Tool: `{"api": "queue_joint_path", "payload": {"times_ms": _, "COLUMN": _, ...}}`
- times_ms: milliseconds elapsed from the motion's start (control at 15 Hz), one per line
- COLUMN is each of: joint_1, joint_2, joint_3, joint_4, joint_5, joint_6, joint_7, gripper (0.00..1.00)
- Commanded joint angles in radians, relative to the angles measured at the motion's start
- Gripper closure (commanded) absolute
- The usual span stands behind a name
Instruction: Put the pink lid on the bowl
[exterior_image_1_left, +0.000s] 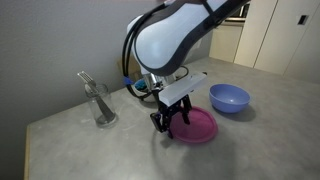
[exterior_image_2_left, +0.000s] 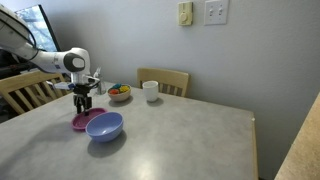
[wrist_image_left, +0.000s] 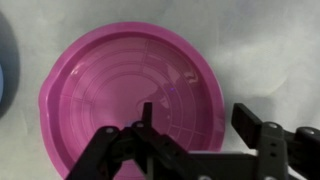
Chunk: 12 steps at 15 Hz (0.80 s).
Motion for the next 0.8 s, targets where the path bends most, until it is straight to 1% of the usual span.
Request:
{"api": "queue_joint_path", "payload": {"times_ms": 0, "joint_1": 0.013, "joint_2": 0.034, "joint_3": -0.014, "joint_4": 0.064, "joint_5": -0.020, "joint_6": -0.049, "joint_7": 0.009, "gripper": 0.26}}
{"api": "queue_joint_path", "payload": {"times_ms": 133, "joint_1": 0.014, "joint_2": 0.038, "joint_3": -0.015, "joint_4": 0.076, "joint_5": -0.022, "joint_6": -0.056, "joint_7": 0.010, "gripper": 0.38}}
{"api": "queue_joint_path", "payload": {"times_ms": 200, "joint_1": 0.014, "joint_2": 0.040, "joint_3": -0.016, "joint_4": 0.079, "joint_5": -0.024, "joint_6": -0.054, "joint_7": 0.010, "gripper": 0.38}}
{"api": "queue_joint_path", "payload": {"times_ms": 267, "joint_1": 0.015, "joint_2": 0.045, "joint_3": -0.017, "joint_4": 0.087, "joint_5": -0.026, "joint_6": -0.055, "joint_7": 0.010, "gripper": 0.44}}
{"api": "queue_joint_path", "payload": {"times_ms": 333, "joint_1": 0.015, "joint_2": 0.046, "joint_3": -0.017, "joint_4": 0.092, "joint_5": -0.027, "joint_6": -0.059, "joint_7": 0.011, "gripper": 0.43}}
{"api": "queue_joint_path", "payload": {"times_ms": 533, "joint_1": 0.017, "joint_2": 0.050, "joint_3": -0.018, "joint_4": 0.102, "joint_5": -0.031, "joint_6": -0.062, "joint_7": 0.010, "gripper": 0.51}}
{"api": "queue_joint_path", "payload": {"times_ms": 600, "joint_1": 0.018, "joint_2": 0.052, "joint_3": -0.019, "joint_4": 0.105, "joint_5": -0.033, "joint_6": -0.062, "joint_7": 0.010, "gripper": 0.60}}
{"api": "queue_joint_path", "payload": {"times_ms": 667, "joint_1": 0.018, "joint_2": 0.052, "joint_3": -0.019, "joint_4": 0.107, "joint_5": -0.034, "joint_6": -0.064, "joint_7": 0.009, "gripper": 0.61}}
{"api": "queue_joint_path", "payload": {"times_ms": 733, "joint_1": 0.019, "joint_2": 0.051, "joint_3": -0.019, "joint_4": 0.109, "joint_5": -0.035, "joint_6": -0.067, "joint_7": 0.010, "gripper": 0.70}}
